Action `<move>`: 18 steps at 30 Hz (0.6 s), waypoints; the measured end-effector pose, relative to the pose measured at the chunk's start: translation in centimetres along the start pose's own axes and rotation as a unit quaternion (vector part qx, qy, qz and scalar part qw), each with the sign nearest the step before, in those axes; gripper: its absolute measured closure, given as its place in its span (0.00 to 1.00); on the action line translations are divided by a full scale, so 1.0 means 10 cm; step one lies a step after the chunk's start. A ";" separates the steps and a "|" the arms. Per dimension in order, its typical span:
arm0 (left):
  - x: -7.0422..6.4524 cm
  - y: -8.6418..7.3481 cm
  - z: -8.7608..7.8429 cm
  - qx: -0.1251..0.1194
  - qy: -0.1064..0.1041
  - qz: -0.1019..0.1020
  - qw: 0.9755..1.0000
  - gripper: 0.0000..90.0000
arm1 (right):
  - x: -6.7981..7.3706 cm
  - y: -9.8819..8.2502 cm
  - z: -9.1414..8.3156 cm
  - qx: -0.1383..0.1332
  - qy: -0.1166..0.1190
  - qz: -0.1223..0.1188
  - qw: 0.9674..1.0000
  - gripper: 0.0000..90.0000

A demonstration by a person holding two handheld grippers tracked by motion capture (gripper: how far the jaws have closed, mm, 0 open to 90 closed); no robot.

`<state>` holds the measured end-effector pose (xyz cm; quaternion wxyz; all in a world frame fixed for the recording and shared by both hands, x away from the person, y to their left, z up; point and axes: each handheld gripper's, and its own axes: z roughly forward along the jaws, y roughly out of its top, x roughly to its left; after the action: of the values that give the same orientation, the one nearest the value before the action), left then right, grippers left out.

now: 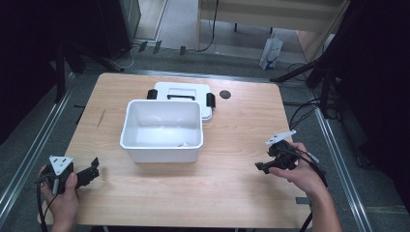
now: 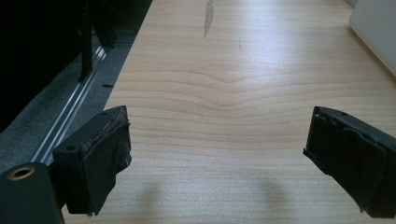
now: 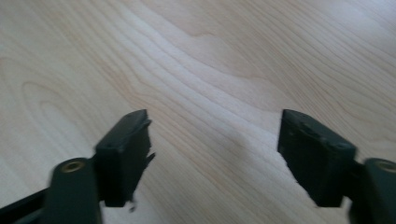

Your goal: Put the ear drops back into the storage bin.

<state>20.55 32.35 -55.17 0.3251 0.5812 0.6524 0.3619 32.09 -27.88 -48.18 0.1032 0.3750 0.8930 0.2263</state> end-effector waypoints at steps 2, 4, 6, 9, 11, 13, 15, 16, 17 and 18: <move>0.00 0.00 0.00 -0.001 0.001 0.001 1.000 0.08 | -0.01 -0.06 0.00 -0.011 -0.006 0.011 1.000 0.25; 0.00 0.00 0.00 0.000 0.002 0.002 1.000 0.08 | -0.02 -0.24 0.01 -0.045 -0.012 0.040 0.998 0.19; 0.00 0.00 0.00 0.000 0.002 0.001 1.000 0.08 | -0.02 -0.30 0.02 -0.057 -0.015 0.047 0.997 0.18; -0.01 0.00 0.00 0.002 0.004 0.002 1.000 0.08 | -0.02 -0.54 0.05 -0.088 -0.019 0.074 0.993 0.14; -0.01 0.00 0.00 0.001 0.004 0.002 1.000 0.08 | -0.01 -0.61 0.07 -0.096 -0.022 0.083 0.992 0.11; -0.01 0.00 0.00 0.000 0.006 0.002 1.000 0.08 | 0.00 -0.71 0.08 -0.111 -0.019 0.099 0.989 0.02; -0.01 0.00 0.00 0.000 0.007 0.003 1.000 0.08 | 0.04 -0.87 0.09 -0.156 -0.002 0.125 0.980 0.00; -0.01 0.00 0.00 0.000 0.007 0.004 1.000 0.08 | 0.06 -0.93 0.10 -0.172 0.000 0.131 0.976 0.00; -0.01 0.00 0.00 0.001 0.008 0.005 1.000 0.08 | 0.08 -0.98 0.11 -0.185 -0.003 0.133 0.974 0.00; -0.01 0.00 0.00 0.001 0.008 0.005 1.000 0.08 | 0.10 -1.03 0.11 -0.200 -0.011 0.132 0.971 0.00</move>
<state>20.54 32.22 -55.15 0.3170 0.5819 0.6527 0.3673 25.37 -33.13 -54.11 0.1550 0.4642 0.7710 0.4075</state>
